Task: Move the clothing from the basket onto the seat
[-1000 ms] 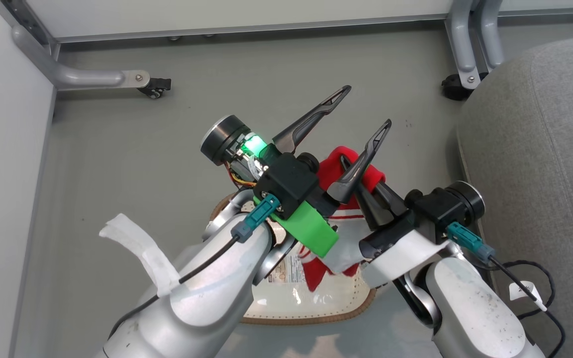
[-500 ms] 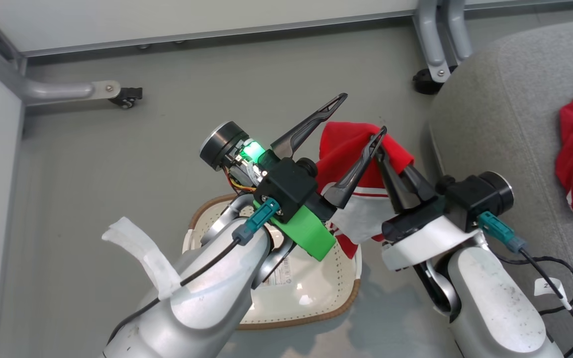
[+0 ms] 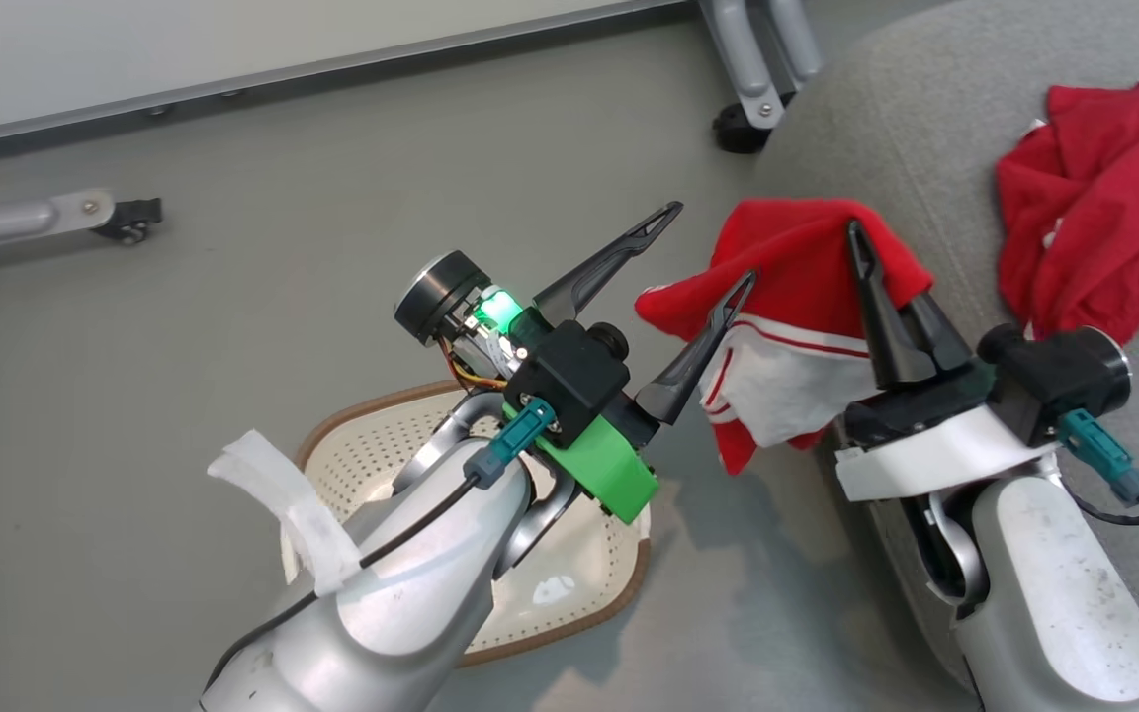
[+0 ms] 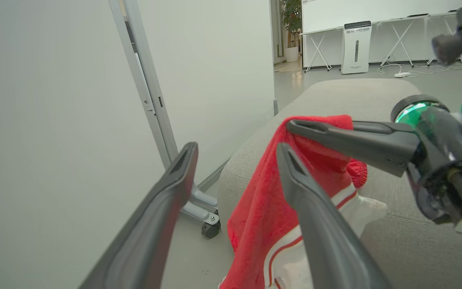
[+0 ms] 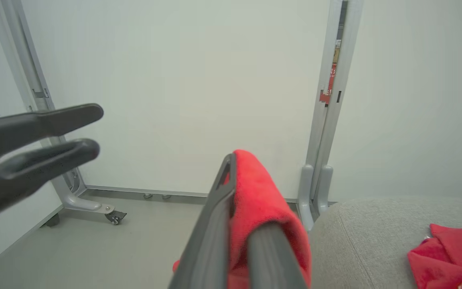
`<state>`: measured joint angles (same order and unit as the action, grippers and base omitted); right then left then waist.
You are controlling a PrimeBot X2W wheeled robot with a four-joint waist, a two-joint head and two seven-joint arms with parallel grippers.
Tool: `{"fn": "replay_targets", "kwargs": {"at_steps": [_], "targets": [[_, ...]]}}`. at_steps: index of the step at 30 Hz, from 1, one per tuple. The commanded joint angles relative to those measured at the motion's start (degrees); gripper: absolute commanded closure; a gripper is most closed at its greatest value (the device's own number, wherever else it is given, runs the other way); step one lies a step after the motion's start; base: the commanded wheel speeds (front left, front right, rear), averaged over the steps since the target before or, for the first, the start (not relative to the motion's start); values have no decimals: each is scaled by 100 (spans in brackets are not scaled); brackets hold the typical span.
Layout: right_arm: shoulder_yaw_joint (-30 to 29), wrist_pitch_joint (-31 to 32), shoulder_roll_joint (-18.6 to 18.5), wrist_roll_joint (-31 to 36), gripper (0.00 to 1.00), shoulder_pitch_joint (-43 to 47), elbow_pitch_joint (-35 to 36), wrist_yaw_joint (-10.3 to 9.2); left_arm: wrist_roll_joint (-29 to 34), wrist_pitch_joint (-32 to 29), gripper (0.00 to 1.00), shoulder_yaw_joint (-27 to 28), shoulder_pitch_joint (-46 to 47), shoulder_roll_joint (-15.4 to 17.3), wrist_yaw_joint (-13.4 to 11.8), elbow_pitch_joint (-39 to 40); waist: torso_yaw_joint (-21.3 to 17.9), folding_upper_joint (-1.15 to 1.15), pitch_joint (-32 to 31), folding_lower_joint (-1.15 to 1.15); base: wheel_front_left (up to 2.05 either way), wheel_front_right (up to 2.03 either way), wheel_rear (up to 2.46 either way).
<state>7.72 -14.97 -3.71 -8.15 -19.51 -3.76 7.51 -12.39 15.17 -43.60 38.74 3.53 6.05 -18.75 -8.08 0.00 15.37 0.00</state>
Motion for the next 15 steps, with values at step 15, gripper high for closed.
{"fn": "replay_targets", "kwargs": {"at_steps": [15], "targets": [[-578, -7, 15, 55, 100, 319, 296, -4, 47, -4, 0, -221, 14, 86, 85, -175, -877, 0, 345, 0, 0, 0, 0]]}}
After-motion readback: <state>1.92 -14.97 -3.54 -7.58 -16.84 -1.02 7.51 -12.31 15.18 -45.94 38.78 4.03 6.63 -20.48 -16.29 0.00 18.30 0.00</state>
